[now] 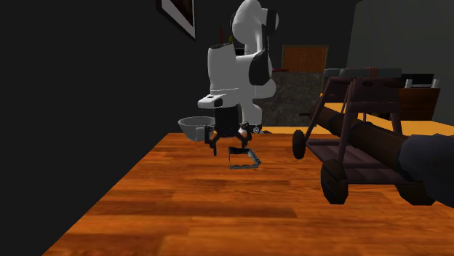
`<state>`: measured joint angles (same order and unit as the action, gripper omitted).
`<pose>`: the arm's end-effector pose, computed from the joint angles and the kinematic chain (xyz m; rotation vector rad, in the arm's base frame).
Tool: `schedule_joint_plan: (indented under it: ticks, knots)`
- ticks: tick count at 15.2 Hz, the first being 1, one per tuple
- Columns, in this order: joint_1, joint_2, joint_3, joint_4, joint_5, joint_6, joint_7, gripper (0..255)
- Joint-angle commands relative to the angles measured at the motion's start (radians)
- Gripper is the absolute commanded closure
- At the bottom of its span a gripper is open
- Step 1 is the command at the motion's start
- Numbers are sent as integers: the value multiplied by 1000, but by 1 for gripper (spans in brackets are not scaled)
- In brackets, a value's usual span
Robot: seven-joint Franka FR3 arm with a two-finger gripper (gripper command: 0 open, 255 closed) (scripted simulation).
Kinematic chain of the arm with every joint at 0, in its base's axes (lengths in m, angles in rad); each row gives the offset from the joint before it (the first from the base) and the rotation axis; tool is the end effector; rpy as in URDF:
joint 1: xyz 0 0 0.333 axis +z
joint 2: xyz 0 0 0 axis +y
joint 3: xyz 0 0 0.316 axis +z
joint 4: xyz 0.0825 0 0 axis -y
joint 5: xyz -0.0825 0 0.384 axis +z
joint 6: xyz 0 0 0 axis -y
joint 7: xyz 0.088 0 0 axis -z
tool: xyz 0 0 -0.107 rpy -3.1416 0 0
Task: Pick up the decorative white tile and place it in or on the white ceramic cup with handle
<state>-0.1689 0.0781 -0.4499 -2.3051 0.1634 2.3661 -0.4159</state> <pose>0.4225 -0.2985 0.3151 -3.0291 0.4874 -0.0508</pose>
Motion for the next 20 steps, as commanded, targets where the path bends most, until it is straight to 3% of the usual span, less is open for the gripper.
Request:
schedule_joint_plan:
  ticks: [1, 7, 8, 17, 20]
  knots:
    - [0, 10, 1, -3, 8, 12, -5, 0]
    - [0, 10, 1, -3, 8, 12, -5, 0]
    - [0, 10, 1, -3, 8, 12, -5, 255]
    - [0, 10, 1, -3, 8, 12, -5, 255]
    - [2, -21, -2, 8, -17, -25, 15, 255]
